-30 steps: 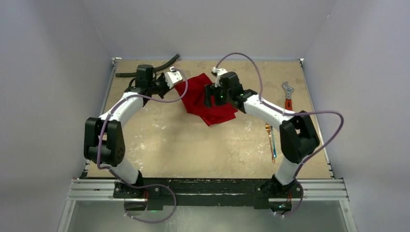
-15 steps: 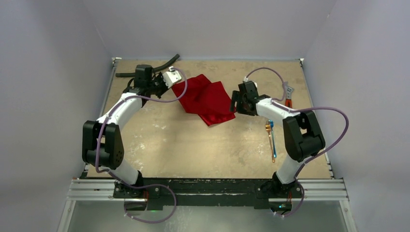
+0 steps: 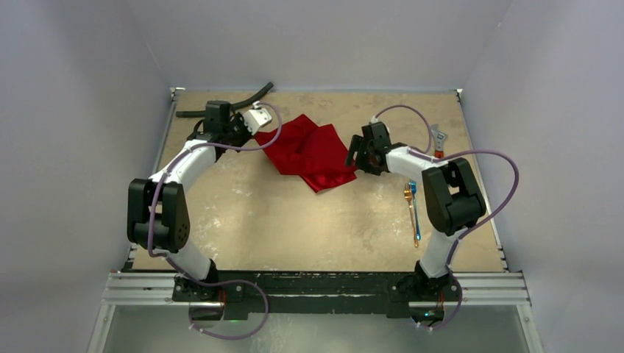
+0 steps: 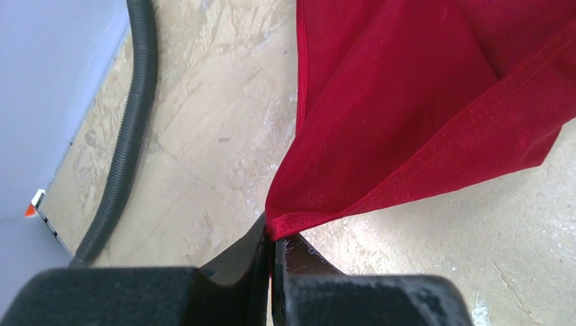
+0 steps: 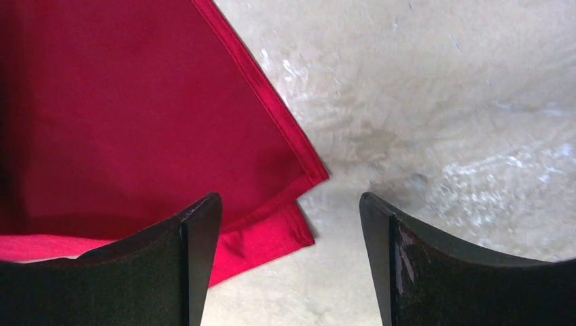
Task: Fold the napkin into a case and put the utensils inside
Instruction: Pick up the crumpled napkin from the center of the board.
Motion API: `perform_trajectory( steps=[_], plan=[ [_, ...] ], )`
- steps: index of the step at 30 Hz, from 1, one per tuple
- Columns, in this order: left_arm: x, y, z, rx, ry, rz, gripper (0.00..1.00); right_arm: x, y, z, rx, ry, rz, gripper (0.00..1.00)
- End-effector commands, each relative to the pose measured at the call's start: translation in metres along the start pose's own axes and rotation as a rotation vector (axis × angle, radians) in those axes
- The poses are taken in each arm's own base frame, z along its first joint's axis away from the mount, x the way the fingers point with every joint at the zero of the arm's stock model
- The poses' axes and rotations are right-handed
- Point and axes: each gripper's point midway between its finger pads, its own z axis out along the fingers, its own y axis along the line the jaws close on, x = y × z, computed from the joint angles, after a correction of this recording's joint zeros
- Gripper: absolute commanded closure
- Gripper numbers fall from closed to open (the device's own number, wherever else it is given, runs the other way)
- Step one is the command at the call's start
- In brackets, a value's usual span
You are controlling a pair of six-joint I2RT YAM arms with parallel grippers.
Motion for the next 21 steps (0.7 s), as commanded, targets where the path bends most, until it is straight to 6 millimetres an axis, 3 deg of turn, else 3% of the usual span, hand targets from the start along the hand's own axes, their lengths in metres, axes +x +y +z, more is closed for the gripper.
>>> perform_trajectory(
  steps=[1,6,12,15,19,21],
  plan=[
    [0.013,0.007,0.001,-0.036,0.045,-0.068,1.0,-0.015,0.019,0.006,-0.056,-0.015,0.067,0.23],
    [0.022,0.008,0.002,-0.049,0.063,-0.109,1.0,-0.015,0.026,0.012,-0.075,-0.004,0.101,0.27],
    [0.037,0.01,0.004,-0.053,0.102,-0.201,1.0,-0.016,0.015,0.01,-0.015,-0.011,0.113,0.29],
    [0.042,0.007,0.004,-0.038,0.104,-0.26,1.0,-0.027,0.009,0.004,0.025,-0.061,0.109,0.3],
    [0.045,0.003,0.005,-0.012,0.103,-0.292,1.0,-0.039,0.022,-0.008,-0.052,-0.121,0.023,0.28],
    [0.044,0.002,0.005,-0.008,0.097,-0.29,1.0,-0.046,0.031,-0.015,-0.104,-0.158,-0.1,0.29]
  ],
)
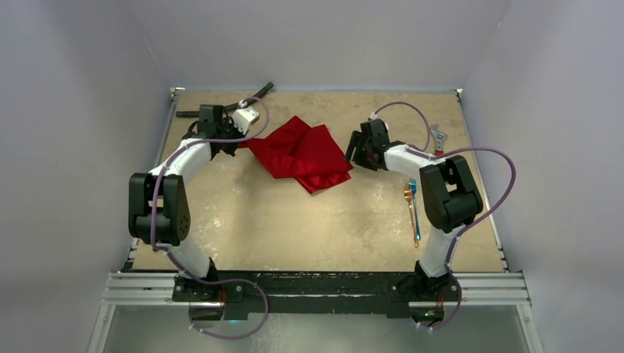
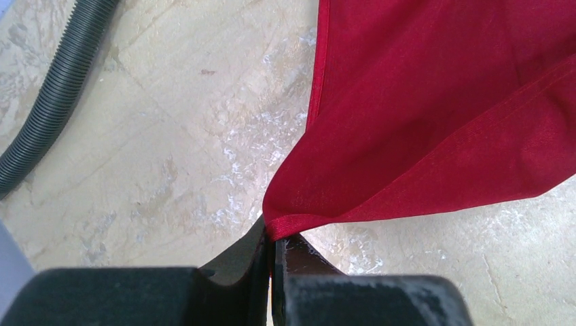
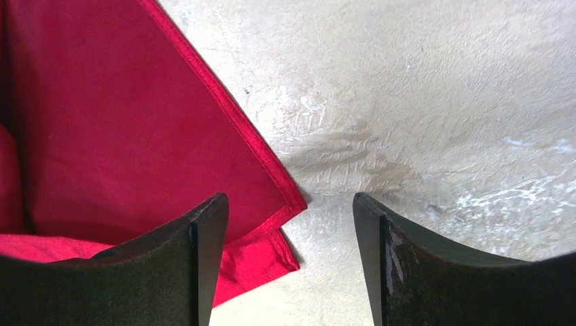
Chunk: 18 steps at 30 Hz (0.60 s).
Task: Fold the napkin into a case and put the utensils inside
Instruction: Pick up the crumpled napkin from the center of the board.
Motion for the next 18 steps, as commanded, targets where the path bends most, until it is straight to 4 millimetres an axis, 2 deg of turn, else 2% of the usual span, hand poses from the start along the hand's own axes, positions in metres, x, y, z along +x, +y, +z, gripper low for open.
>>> perform_trajectory(
  steps=[1,4,6,8,14,18],
  plan=[
    [-0.006,-0.001,0.0,0.019,-0.025,-0.042,1.0,-0.034,0.028,-0.031,-0.141,-0.146,-0.252,0.31],
    [-0.009,0.002,0.0,0.016,-0.027,-0.033,1.0,-0.038,0.046,-0.058,-0.246,-0.278,-0.596,0.31],
    [-0.014,0.006,0.0,0.007,-0.032,-0.027,1.0,-0.031,0.057,-0.077,-0.334,-0.341,-0.796,0.27],
    [-0.016,0.01,0.0,0.002,-0.033,-0.025,1.0,-0.018,0.06,-0.085,-0.406,-0.336,-0.92,0.25],
    [-0.026,0.017,-0.002,-0.01,-0.042,-0.004,1.0,0.032,0.055,-0.055,-0.516,-0.132,-1.115,0.28],
    [-0.033,0.022,-0.007,-0.027,-0.05,0.018,1.0,0.043,0.055,-0.039,-0.53,-0.07,-1.15,0.31]
  ],
)
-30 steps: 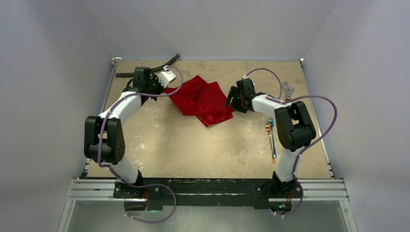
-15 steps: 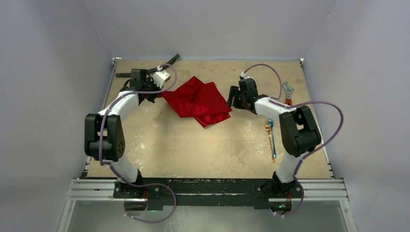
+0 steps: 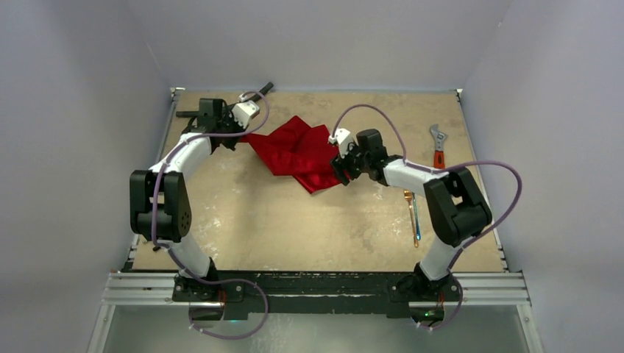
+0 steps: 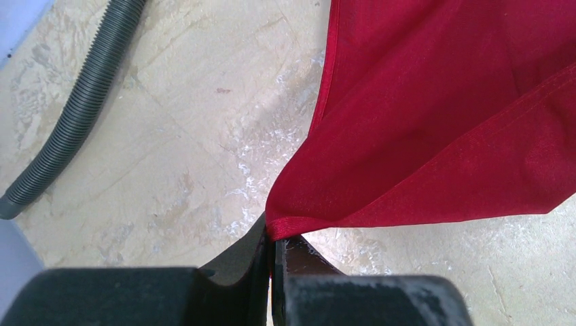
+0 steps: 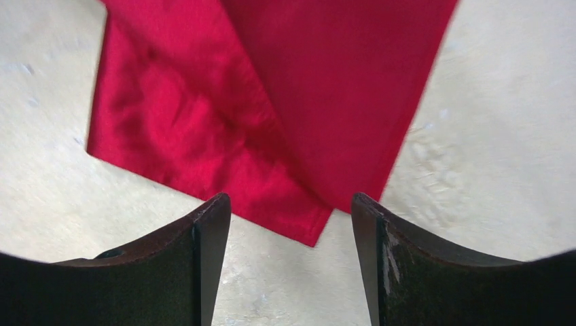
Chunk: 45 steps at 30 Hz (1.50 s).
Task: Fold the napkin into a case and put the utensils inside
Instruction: Pick up the crumpled napkin from the center of the board.
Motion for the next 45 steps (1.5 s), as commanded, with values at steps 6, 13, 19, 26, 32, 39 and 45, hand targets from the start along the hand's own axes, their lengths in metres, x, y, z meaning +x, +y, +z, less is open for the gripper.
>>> perform_trajectory(
  steps=[6,13,19,26,32,39,45],
  plan=[
    [-0.023,0.016,-0.011,-0.034,-0.048,0.039,1.0,-0.006,0.004,0.015,-0.039,-0.039,-0.123,0.36],
    [-0.024,0.013,-0.011,-0.023,-0.053,0.029,1.0,-0.016,0.001,0.016,0.01,-0.078,-0.167,0.39],
    [-0.029,0.015,-0.014,-0.029,-0.062,0.028,1.0,-0.004,0.0,0.028,-0.019,-0.017,-0.178,0.4],
    [-0.031,0.017,-0.016,-0.032,-0.065,0.034,1.0,0.002,-0.006,0.037,-0.003,0.034,-0.164,0.59],
    [-0.034,0.018,-0.017,-0.035,-0.07,0.036,1.0,0.003,-0.004,0.042,-0.022,0.059,-0.145,0.75],
    [-0.042,0.022,-0.023,-0.049,-0.079,0.042,1.0,-0.009,-0.004,0.039,-0.021,0.049,-0.136,1.0],
    [-0.066,0.034,-0.038,-0.075,-0.117,0.036,1.0,-0.064,-0.029,0.009,0.149,-0.085,-0.153,1.0]
  ],
)
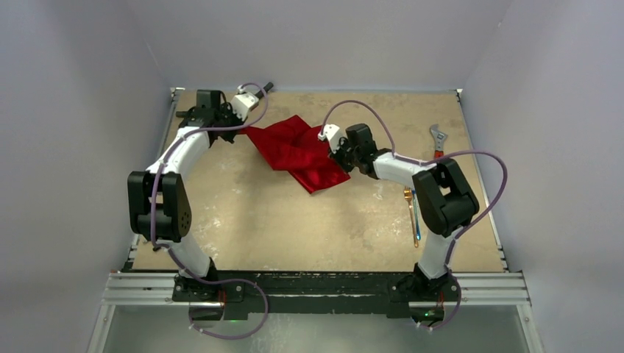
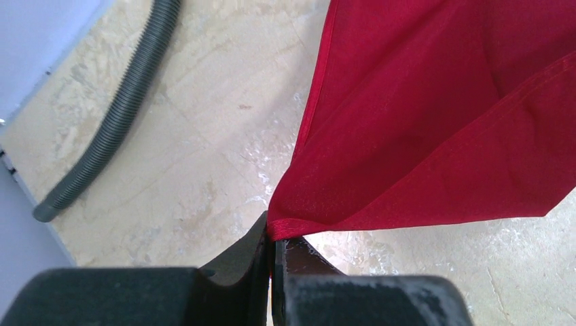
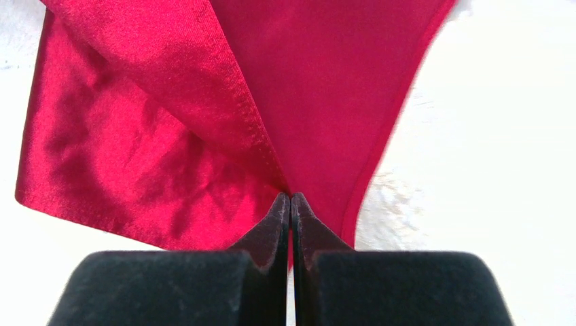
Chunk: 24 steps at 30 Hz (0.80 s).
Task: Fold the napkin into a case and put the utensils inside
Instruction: Pick up the crumpled napkin from the center of the board, then flatten out the crumpled napkin at the center of the board.
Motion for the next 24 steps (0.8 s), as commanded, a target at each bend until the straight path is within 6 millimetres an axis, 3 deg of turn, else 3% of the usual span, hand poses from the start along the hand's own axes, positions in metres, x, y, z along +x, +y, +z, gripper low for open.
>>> perform_trajectory(
  steps=[1,7,10,13,15,19,24],
  plan=[
    [-0.058,0.029,-0.031,-0.071,-0.12,0.02,1.0,-0.08,-0.04,-0.049,0.199,-0.192,-0.027,1.0],
    [-0.132,0.066,-0.072,-0.176,-0.268,-0.01,1.0,-0.181,-0.093,-0.141,0.486,-0.449,-0.014,1.0],
    [-0.163,0.087,-0.096,-0.262,-0.327,-0.008,1.0,-0.224,-0.12,-0.201,0.658,-0.572,0.005,1.0],
    [-0.191,0.104,-0.129,-0.35,-0.388,0.011,1.0,-0.258,-0.127,-0.259,0.734,-0.698,0.03,1.0],
    [-0.208,0.111,-0.153,-0.398,-0.43,0.034,1.0,-0.273,-0.124,-0.287,0.745,-0.757,0.031,1.0],
    [-0.233,0.119,-0.199,-0.477,-0.505,0.086,1.0,-0.29,-0.118,-0.322,0.771,-0.79,0.019,1.0],
    [-0.245,0.12,-0.229,-0.51,-0.528,0.127,1.0,-0.297,-0.115,-0.353,0.807,-0.82,0.031,1.0]
  ],
)
